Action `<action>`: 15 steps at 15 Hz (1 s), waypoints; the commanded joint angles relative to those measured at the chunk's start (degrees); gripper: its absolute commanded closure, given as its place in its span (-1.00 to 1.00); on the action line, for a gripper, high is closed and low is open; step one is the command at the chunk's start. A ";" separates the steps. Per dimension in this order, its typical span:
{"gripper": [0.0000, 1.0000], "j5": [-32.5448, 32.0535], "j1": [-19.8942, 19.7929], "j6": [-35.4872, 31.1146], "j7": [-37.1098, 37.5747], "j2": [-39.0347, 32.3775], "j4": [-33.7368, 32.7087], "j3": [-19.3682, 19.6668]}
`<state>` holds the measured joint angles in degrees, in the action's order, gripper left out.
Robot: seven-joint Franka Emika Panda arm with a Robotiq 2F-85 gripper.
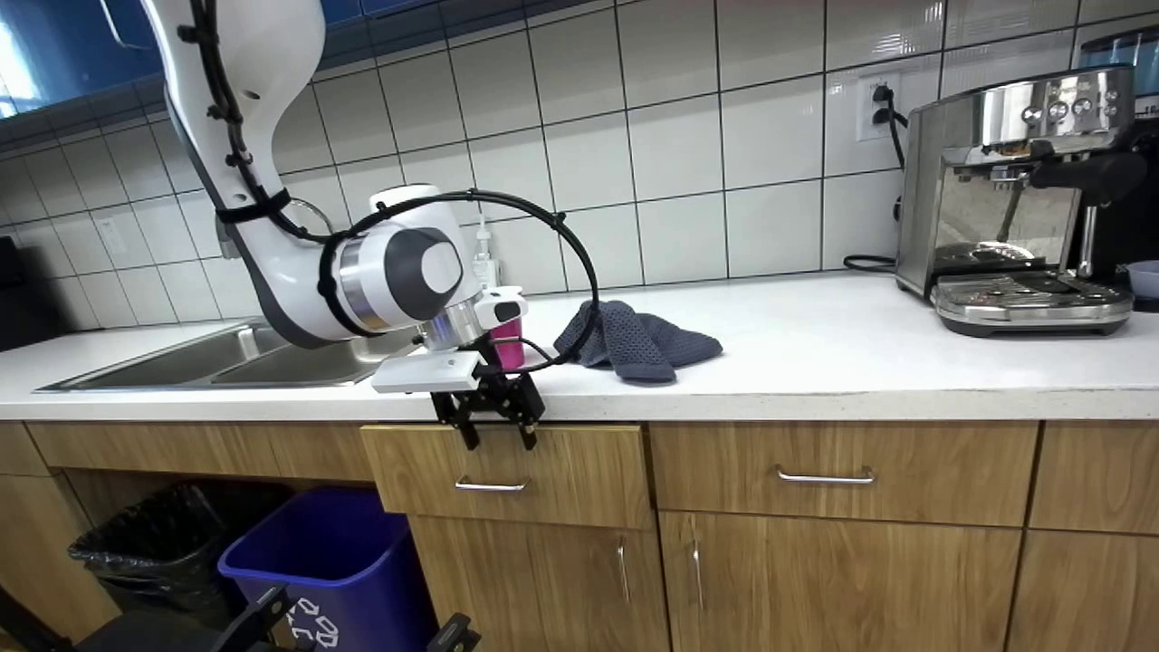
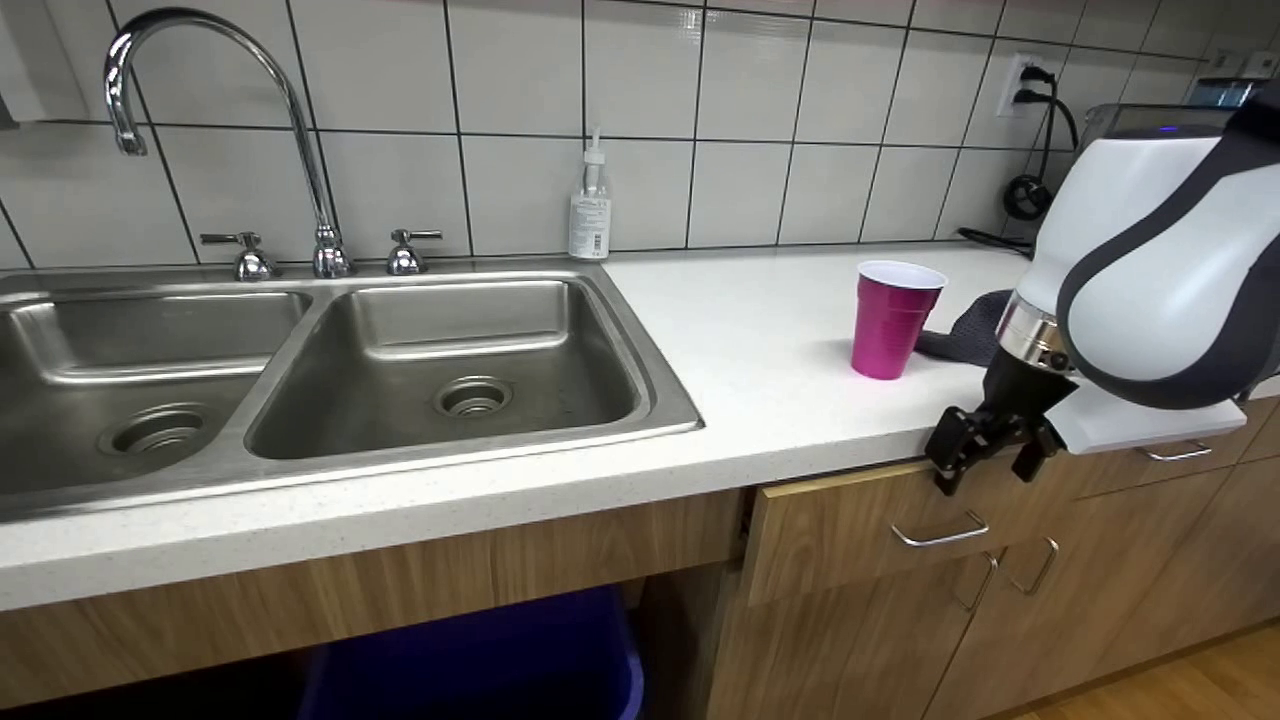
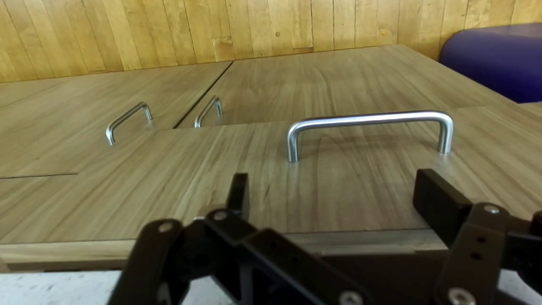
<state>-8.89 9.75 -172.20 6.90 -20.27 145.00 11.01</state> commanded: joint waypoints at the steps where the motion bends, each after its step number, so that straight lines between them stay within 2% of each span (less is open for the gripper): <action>1: -1.00 1.23 -1.80 0.37 -0.77 1.13 -0.74 -1.54; 6: -1.00 0.91 -1.54 -0.48 -0.80 3.04 1.93 -1.10; 15: -1.00 1.19 -3.63 -0.89 -2.23 9.66 9.85 -3.50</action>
<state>-8.62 8.18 -172.82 6.68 -15.26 150.20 9.39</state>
